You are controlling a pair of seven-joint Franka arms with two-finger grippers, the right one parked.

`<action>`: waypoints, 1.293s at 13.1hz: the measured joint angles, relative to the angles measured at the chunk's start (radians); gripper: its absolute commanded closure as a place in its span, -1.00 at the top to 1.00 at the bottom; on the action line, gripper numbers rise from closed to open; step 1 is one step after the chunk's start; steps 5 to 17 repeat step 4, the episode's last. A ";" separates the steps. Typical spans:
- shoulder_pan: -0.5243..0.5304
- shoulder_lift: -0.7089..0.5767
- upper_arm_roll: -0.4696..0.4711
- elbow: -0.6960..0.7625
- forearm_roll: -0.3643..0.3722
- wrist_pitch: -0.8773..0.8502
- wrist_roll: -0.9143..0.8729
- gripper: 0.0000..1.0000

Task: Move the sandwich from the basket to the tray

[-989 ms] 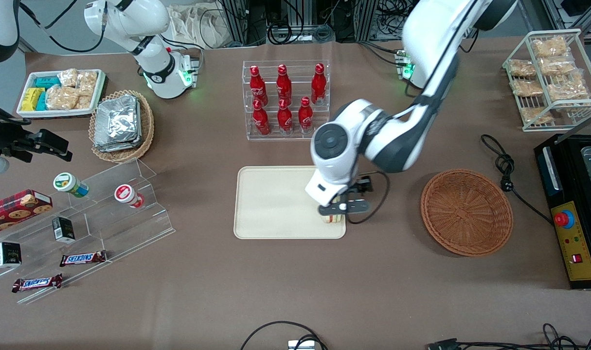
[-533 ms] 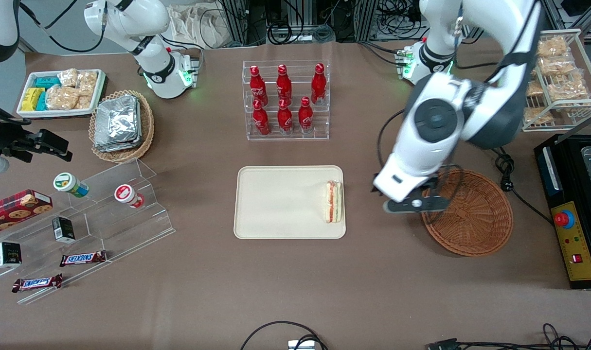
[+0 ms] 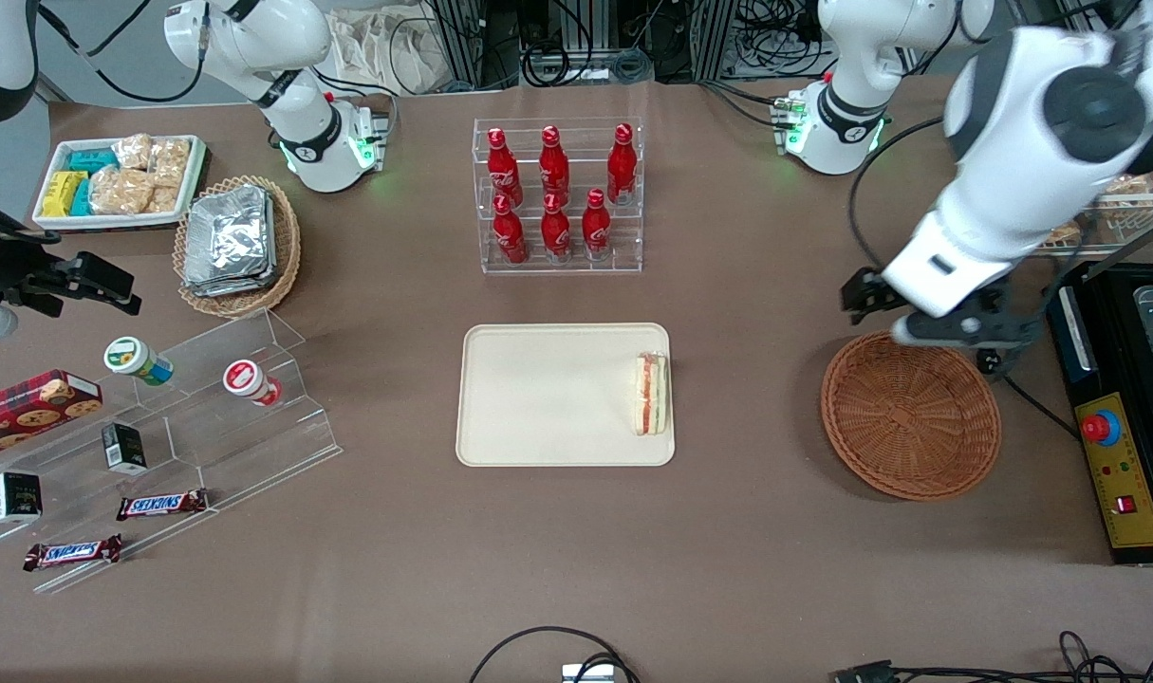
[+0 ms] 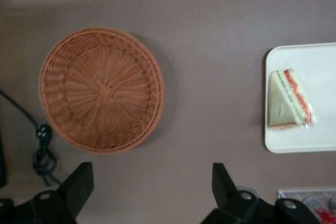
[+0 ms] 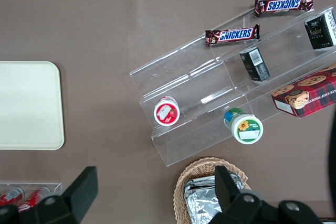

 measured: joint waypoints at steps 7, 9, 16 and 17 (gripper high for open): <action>-0.001 -0.037 0.033 -0.001 -0.009 -0.055 0.016 1.00; -0.001 -0.037 0.033 -0.001 -0.009 -0.055 0.016 1.00; -0.001 -0.037 0.033 -0.001 -0.009 -0.055 0.016 1.00; -0.001 -0.037 0.033 -0.001 -0.009 -0.055 0.016 1.00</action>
